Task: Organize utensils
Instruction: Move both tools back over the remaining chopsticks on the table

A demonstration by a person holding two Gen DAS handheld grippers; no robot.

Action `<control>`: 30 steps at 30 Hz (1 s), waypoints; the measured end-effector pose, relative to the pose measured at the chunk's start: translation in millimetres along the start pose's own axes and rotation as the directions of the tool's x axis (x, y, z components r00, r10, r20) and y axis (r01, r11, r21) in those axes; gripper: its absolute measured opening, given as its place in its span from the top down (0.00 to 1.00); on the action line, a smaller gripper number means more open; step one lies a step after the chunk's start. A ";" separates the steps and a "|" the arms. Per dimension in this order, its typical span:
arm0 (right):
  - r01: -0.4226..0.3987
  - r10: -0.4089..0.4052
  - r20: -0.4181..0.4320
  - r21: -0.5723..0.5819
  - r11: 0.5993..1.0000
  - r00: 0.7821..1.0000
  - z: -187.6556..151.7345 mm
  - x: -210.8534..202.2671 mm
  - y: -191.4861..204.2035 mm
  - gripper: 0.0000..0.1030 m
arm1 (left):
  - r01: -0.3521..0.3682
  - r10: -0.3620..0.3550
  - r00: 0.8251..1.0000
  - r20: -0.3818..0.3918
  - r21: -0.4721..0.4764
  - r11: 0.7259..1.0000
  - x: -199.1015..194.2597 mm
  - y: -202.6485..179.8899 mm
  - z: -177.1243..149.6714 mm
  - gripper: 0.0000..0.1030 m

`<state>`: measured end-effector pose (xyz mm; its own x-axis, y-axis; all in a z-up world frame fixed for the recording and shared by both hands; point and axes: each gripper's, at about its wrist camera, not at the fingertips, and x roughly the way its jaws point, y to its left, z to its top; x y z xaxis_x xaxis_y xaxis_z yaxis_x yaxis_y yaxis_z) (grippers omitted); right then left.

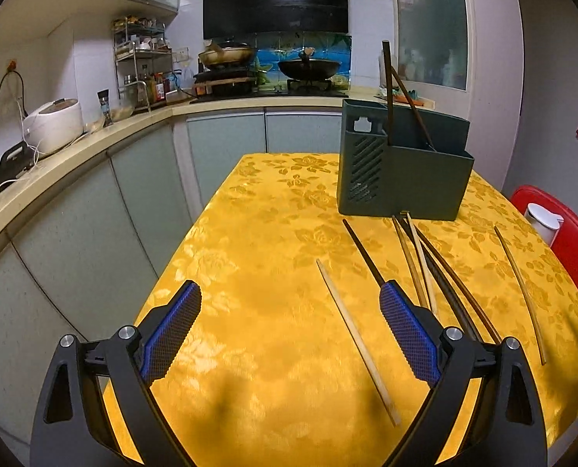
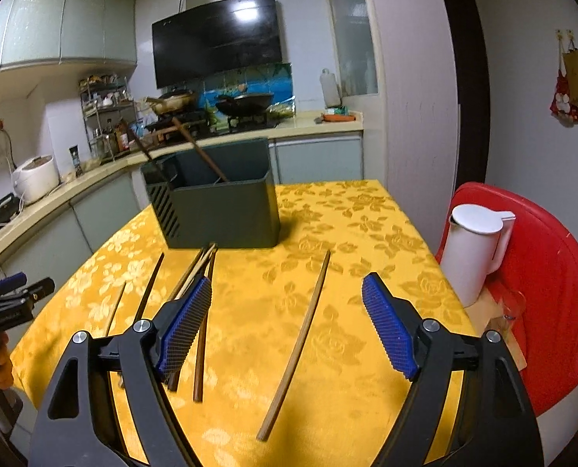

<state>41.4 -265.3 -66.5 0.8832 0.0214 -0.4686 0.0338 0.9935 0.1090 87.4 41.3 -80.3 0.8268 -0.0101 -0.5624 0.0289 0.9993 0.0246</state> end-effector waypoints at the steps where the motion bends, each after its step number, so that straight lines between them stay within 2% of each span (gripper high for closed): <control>1: 0.000 0.000 -0.004 -0.001 1.000 1.000 -2.7 -1.0 1.1 0.25 | 0.005 -0.005 1.000 -0.003 -0.001 1.000 -1.4 -0.5 -3.3 0.13; 14: 0.019 -0.024 -0.082 -0.052 0.998 0.996 -38.0 -5.3 12.4 0.25 | 0.109 -0.105 0.984 -0.142 0.019 0.994 8.4 -30.7 -62.1 0.13; 22: 0.026 -0.034 -0.110 -0.071 0.997 0.993 -49.6 -4.7 12.2 0.25 | 0.104 -0.091 0.981 -0.172 0.065 0.993 16.4 -49.7 -75.4 0.13; 26: 0.021 -0.032 -0.126 -0.083 0.996 0.992 -55.1 -3.8 12.7 0.29 | 0.090 -0.072 0.978 -0.195 0.085 0.992 21.5 -51.2 -81.4 0.24; 30: 0.017 -0.030 -0.150 -0.086 0.996 0.988 -63.0 -2.2 12.9 0.33 | 0.086 -0.072 0.979 -0.191 0.064 0.994 21.2 -43.8 -82.7 0.25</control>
<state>10.4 -245.5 -119.3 0.8015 0.0083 -0.5980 0.0087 0.9996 0.0255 57.1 0.3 -161.7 0.6999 -0.0751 -0.7103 0.1355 0.9904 0.0289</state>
